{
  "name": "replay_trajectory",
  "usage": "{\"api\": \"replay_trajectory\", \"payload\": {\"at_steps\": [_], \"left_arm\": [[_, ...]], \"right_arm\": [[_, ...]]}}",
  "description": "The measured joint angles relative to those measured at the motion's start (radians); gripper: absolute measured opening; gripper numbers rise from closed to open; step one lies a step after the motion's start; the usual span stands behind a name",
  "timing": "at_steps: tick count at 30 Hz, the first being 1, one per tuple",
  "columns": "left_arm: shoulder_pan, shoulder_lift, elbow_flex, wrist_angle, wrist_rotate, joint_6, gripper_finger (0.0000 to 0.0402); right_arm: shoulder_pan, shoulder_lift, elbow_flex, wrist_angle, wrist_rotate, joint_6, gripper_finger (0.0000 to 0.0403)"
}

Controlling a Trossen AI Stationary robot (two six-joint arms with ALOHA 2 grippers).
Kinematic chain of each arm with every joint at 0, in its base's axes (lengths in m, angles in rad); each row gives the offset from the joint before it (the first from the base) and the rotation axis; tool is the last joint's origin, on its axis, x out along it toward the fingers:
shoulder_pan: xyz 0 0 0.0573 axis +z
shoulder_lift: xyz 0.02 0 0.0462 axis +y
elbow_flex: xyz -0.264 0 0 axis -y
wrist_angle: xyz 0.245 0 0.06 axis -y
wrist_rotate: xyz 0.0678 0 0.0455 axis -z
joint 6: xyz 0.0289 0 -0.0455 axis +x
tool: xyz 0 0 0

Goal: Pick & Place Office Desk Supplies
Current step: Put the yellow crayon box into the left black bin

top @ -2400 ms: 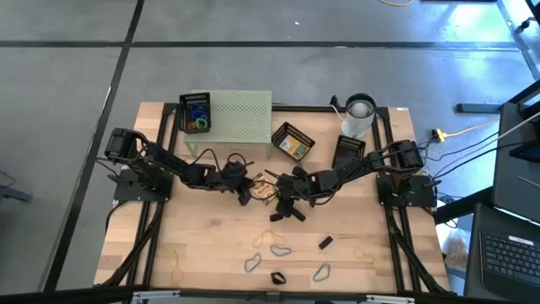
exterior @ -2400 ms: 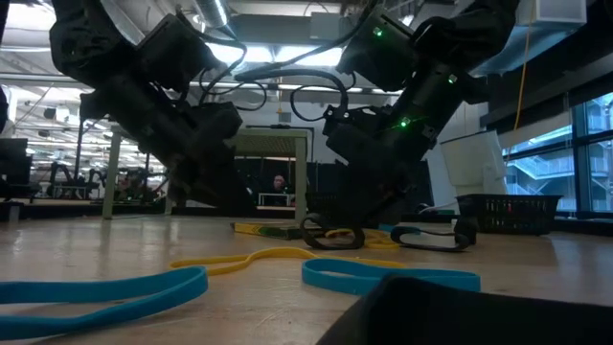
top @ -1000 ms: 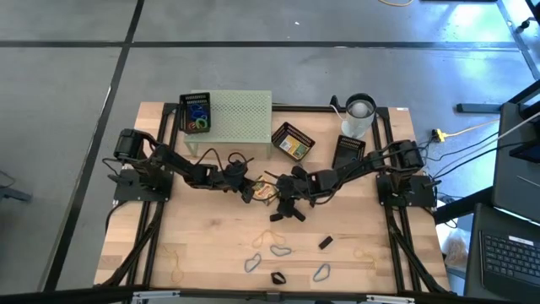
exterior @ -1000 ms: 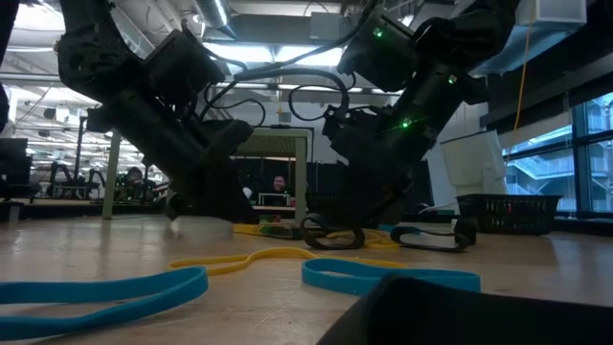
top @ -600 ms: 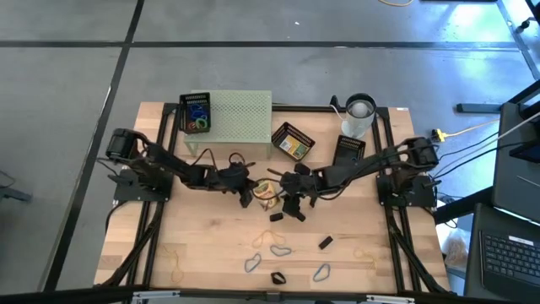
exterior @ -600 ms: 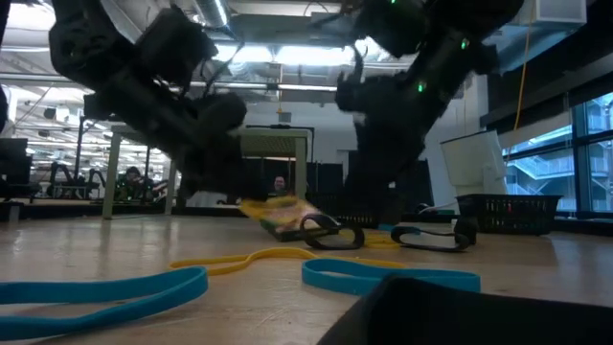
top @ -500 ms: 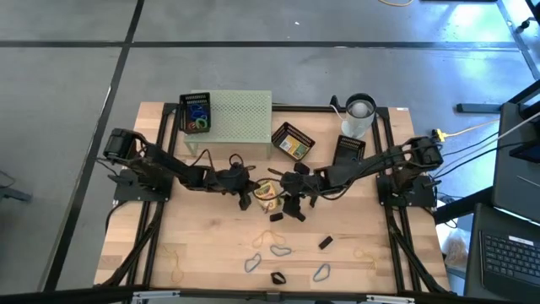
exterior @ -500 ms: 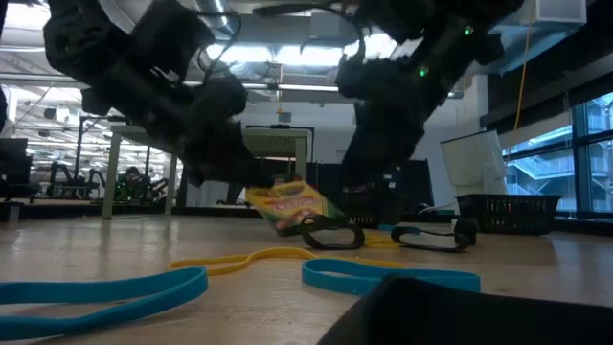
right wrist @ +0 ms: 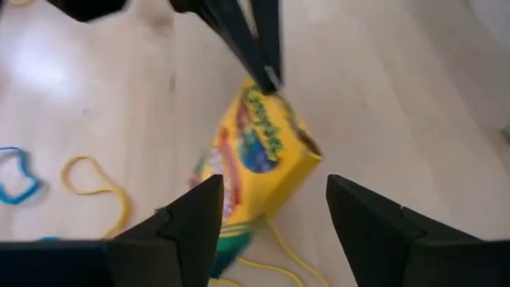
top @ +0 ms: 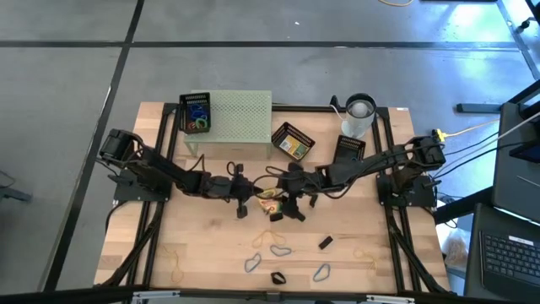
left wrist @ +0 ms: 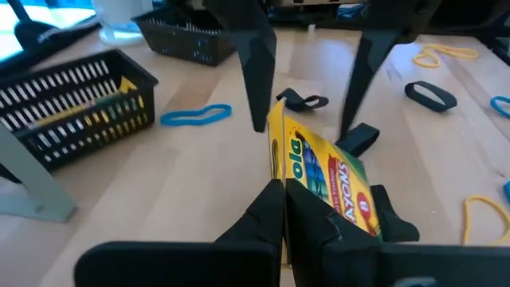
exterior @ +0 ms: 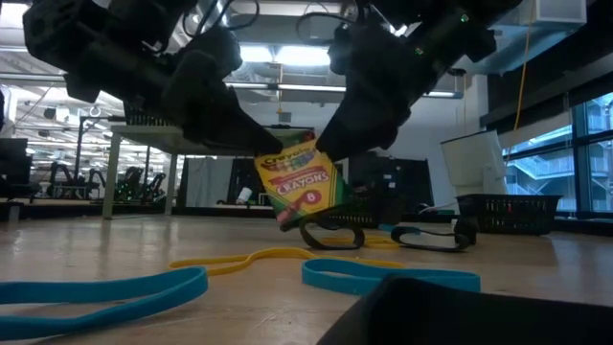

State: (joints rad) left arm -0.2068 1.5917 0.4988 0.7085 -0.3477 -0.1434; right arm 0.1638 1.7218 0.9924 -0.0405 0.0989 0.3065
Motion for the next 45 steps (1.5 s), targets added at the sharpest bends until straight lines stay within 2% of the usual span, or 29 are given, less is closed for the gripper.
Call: {"api": "replay_trajectory", "payload": {"at_steps": [6, 12, 17, 22, 30, 37, 45], "left_arm": [[-0.026, 0.000, 0.001, 0.070, -0.037, 0.100, 0.0001], [-0.057, 0.000, 0.002, 0.152, -0.079, 0.242, 0.0001], [-0.078, -0.001, 0.002, 0.174, -0.136, 0.333, 0.0001], [-0.091, -0.001, 0.002, 0.195, -0.157, 0.375, 0.0001], [-0.096, -0.001, 0.002, 0.197, -0.155, 0.376, 0.0002], [-0.095, -0.001, 0.002, 0.203, -0.160, 0.260, 0.0024], [-0.094, -0.005, 0.002, 0.203, -0.182, 0.183, 0.0104]], "right_arm": [[0.001, 0.000, 0.001, 0.025, -0.013, 0.024, 0.0247], [0.001, 0.000, 0.001, 0.029, -0.014, 0.034, 0.0236], [0.001, -0.001, 0.001, 0.043, -0.088, 0.042, 0.0205], [0.001, -0.001, 0.001, 0.068, -0.160, 0.042, 0.0145], [-0.004, -0.001, 0.001, 0.062, -0.171, 0.049, 0.0034], [-0.030, -0.001, 0.001, 0.066, -0.208, 0.053, 0.0032], [-0.074, -0.023, 0.001, 0.004, -0.257, 0.053, 0.0039]]}}
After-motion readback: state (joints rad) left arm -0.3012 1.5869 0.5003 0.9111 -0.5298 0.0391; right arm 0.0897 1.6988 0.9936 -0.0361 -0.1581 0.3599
